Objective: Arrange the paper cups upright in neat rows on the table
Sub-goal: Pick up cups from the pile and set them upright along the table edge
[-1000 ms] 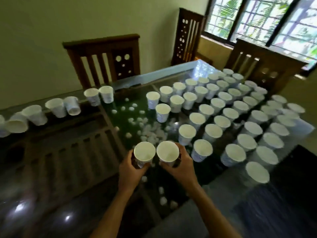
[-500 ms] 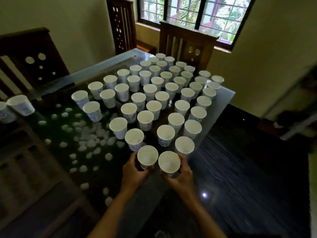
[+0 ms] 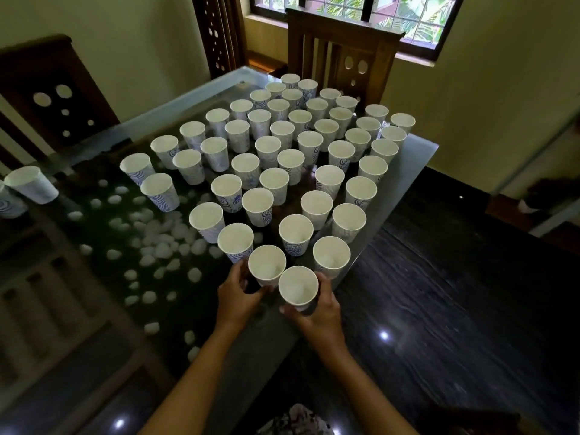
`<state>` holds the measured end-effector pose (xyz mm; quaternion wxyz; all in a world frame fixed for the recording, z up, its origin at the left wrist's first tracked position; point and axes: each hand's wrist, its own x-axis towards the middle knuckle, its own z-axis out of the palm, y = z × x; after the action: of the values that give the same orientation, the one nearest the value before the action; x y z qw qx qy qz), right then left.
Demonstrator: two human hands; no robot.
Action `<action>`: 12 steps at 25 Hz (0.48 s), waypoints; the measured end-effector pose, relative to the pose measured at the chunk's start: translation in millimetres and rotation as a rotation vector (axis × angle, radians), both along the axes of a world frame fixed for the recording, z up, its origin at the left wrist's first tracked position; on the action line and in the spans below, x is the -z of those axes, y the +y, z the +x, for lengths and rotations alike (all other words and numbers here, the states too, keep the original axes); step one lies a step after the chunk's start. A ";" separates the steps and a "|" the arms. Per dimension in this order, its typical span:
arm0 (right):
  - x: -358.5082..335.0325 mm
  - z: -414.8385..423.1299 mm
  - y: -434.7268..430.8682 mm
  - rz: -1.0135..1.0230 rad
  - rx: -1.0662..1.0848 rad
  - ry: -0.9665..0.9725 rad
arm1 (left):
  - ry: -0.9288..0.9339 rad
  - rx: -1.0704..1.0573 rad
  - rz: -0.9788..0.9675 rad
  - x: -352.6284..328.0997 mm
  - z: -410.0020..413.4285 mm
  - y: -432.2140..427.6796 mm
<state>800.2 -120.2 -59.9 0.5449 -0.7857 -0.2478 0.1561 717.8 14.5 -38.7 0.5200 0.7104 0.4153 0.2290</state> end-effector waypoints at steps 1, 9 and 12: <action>0.6 -1.4 -1.2 -0.010 0.002 -0.008 | -0.008 0.000 -0.006 2.4 -3.7 1.1; -13.0 -42.7 -28.7 -0.029 0.084 -0.194 | 0.064 0.042 0.105 2.6 -61.9 -6.2; -22.7 -75.2 -29.9 -0.019 0.102 -0.283 | 0.111 0.108 0.236 -5.8 -103.5 -6.7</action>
<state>725.0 -150.1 -37.2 0.5043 -0.8165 -0.2805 0.0182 614.3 7.8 -32.8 0.4205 0.7995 0.3749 0.2084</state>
